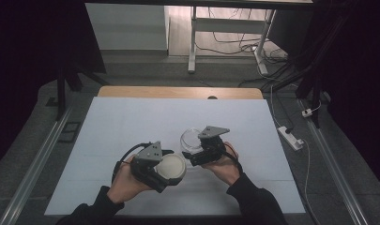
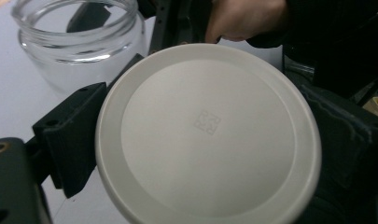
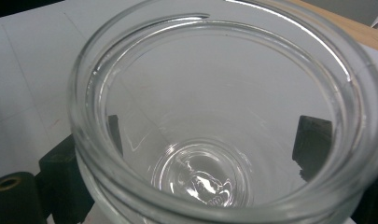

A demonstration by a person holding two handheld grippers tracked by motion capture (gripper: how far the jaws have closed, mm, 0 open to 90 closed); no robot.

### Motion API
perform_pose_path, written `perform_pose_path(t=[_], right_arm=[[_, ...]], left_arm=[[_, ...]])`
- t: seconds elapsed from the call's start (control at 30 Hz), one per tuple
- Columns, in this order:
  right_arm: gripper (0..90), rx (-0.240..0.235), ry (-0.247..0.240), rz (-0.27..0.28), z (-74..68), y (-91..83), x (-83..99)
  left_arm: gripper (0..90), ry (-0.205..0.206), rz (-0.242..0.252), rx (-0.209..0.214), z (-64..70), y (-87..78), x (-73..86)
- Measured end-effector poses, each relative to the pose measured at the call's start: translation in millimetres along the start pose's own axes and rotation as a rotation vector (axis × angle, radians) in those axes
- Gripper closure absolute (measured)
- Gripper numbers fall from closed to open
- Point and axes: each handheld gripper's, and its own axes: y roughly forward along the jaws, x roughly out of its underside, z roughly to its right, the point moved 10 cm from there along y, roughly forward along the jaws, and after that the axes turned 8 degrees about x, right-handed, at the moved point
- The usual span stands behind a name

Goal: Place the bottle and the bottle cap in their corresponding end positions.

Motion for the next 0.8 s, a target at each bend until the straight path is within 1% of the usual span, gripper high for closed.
perform_pose_path(t=[0.17, 0.4, 0.5, 0.57, 0.7, 0.8], right_arm=[[6.3, 0.004, 0.009, 0.000, 4.0, 6.3, -4.2], [6.4, 0.008, 0.009, -0.001, 6.6, 13.2, -7.9], [6.4, 0.010, 0.009, -0.003, 7.9, 16.8, -9.6], [6.3, 0.012, 0.013, -0.004, 8.8, 19.3, -10.7], [6.4, 0.017, 0.013, -0.007, 11.5, 24.0, -12.1], [6.3, 0.023, 0.015, -0.009, 14.6, 27.4, -12.7]], left_arm=[[7.8, -0.002, -0.006, 0.000, -0.4, 5.1, 3.3], [7.8, 0.008, -0.014, 0.001, -1.8, 12.5, 7.5], [7.8, 0.000, -0.010, -0.002, -3.5, 16.2, 9.5], [7.8, 0.003, -0.016, 0.000, -5.0, 18.0, 11.3], [7.8, -0.005, -0.012, -0.011, -8.3, 23.2, 14.1], [7.8, -0.009, -0.019, -0.014, -11.2, 27.5, 17.1]])
